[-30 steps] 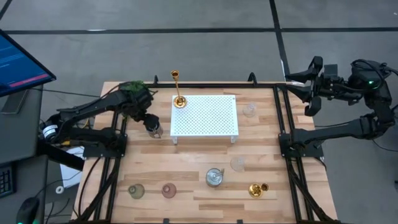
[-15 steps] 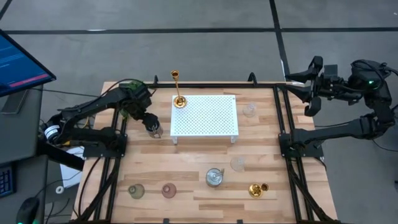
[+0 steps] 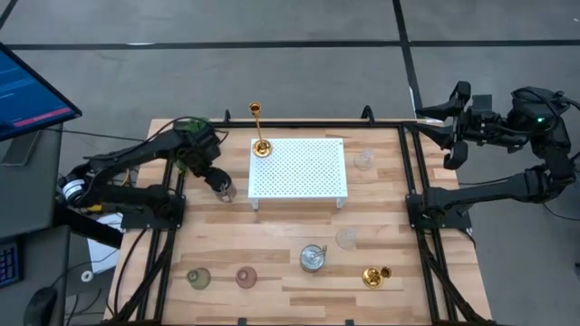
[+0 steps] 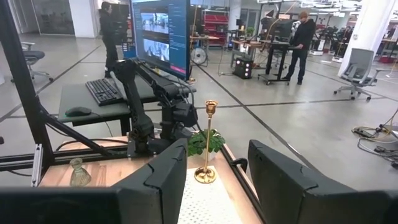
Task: Pick & Place candle stick holders
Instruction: Put the top silver scented candle on the shelf
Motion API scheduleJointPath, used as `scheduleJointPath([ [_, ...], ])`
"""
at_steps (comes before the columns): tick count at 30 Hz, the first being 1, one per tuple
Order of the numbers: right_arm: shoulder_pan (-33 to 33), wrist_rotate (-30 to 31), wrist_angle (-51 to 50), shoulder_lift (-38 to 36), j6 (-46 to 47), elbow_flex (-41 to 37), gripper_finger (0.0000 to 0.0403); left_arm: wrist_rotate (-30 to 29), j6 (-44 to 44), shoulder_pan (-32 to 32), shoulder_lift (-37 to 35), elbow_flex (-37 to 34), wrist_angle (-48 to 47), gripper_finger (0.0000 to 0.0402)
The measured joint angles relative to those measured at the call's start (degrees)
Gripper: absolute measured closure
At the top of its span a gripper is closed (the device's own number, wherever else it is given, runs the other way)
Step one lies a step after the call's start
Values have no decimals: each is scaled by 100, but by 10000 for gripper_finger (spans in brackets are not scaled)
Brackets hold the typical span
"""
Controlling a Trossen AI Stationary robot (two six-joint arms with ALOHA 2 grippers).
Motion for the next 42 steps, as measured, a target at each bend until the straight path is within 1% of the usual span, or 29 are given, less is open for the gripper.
scheduleJointPath([
  [3, 0, 2, 0, 0, 4, 0, 242, -12, -73, 0, -54, 1, 96, 285],
  [9, 0, 4, 0, 0, 40, 0, 242, -71, -130, 0, 46, 3, 96, 378],
  [11, 0, 4, 0, 0, 47, 0, 242, -58, -94, 2, 66, 11, 94, 392],
  [15, 0, 7, 0, 0, 52, 0, 242, -84, -143, 0, 68, 9, 93, 394],
  [17, 0, 8, 1, 0, 52, 0, 242, -147, -305, 0, 3, 5, 87, 397],
  [23, 0, 20, 2, 0, 52, 0, 242, -362, -832, -40, -435, -23, -62, 399],
  [32, 0, 20, 2, -2, 9, 0, 242, -313, -1492, -164, -1067, 15, -483, 400],
  [37, 0, 20, 2, -2, -7, 0, 242, -311, -1705, -444, -1092, 455, -763, 401],
  [42, 0, 18, 2, -2, -7, 0, 242, -287, -2113, -748, -1094, 1015, -1145, 401],
])
